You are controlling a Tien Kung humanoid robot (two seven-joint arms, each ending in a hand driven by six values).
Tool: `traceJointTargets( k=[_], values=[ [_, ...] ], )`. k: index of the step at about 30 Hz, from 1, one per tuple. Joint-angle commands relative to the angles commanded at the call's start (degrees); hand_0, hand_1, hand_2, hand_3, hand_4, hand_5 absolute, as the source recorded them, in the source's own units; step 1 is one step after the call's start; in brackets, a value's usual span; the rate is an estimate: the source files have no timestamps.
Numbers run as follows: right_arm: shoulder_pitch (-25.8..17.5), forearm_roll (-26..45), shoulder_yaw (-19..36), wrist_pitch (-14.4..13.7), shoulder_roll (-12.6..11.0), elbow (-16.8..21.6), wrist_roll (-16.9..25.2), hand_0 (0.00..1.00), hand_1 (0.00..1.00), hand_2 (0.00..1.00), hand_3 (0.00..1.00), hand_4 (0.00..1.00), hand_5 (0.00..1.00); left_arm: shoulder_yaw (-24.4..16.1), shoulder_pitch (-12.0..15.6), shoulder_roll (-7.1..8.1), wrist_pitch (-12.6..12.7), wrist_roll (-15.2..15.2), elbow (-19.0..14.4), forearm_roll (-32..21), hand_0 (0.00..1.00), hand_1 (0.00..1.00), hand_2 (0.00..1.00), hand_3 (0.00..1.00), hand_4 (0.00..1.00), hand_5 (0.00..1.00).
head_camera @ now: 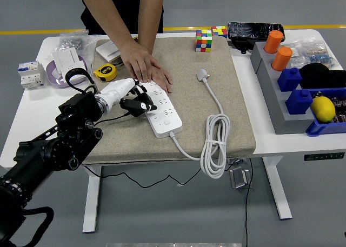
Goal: Pick up the plug,place it near the board,insert it into the board,press the button
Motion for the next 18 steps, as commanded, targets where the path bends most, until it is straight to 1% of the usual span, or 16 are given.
traceJointTargets(
  k=[4,5,8,10,11,15,16,17,18],
  values=[
    [-0.2,0.2,-0.1,0.0,0.0,0.0,0.0,0.998,0.943,0.879,0.916,0.998,0.998,0.2,0.0,-0.09,1.8,-0.3,0.1,1.0,0.463,0.450,0.443,0.499,0.998,0.468],
    [-0.2,0.2,-0.2,0.0,0.0,0.0,0.0,0.998,0.943,0.879,0.915,0.998,0.998,0.4,0.0,-0.10,2.5,-0.5,0.1,1.4,0.401,0.333,0.374,0.403,0.998,0.343],
    [-0.3,0.2,-0.2,0.0,-0.1,0.0,0.1,0.998,0.943,0.879,0.915,0.998,0.998,0.6,0.1,-0.16,3.5,-0.5,0.1,3.0,0.401,0.333,0.374,0.403,0.998,0.343],
    [-0.3,0.2,-0.2,0.0,-0.1,0.0,0.1,0.998,0.943,0.879,0.915,0.998,0.998,1.0,0.2,-0.19,4.5,-0.5,0.0,5.2,0.401,0.333,0.374,0.403,0.998,0.343],
    [-0.3,0.2,-0.1,0.0,-0.1,0.0,0.1,0.998,0.943,0.879,0.915,0.998,0.998,1.2,0.3,-0.23,5.0,-0.6,0.0,5.7,0.360,0.300,0.373,0.406,0.986,0.241],
    [-0.3,0.3,-0.2,0.0,-0.2,0.0,0.1,0.998,0.943,0.879,0.915,0.998,0.998,1.5,0.2,-0.40,6.2,-0.6,0.0,8.3,0.360,0.300,0.373,0.406,0.986,0.241],
    [-0.3,0.3,-0.1,0.0,-0.1,-0.1,0.2,0.998,0.943,0.879,0.915,0.998,0.998,1.7,0.2,-0.41,6.7,-0.6,0.0,9.7,0.360,0.300,0.373,0.406,0.986,0.241],
    [-0.4,0.3,-0.1,0.0,-0.2,-0.1,0.2,0.998,0.943,0.879,0.914,0.998,0.998,2.0,0.1,-0.43,7.1,-0.7,-0.1,10.7,0.329,0.293,0.378,0.423,0.919,0.166],
    [-0.4,0.4,-0.1,0.0,-0.2,-0.1,0.2,0.998,0.943,0.879,0.914,0.998,0.998,2.1,0.1,-0.46,7.3,-0.7,-0.1,10.9,0.329,0.293,0.378,0.423,0.919,0.166]
  ],
)
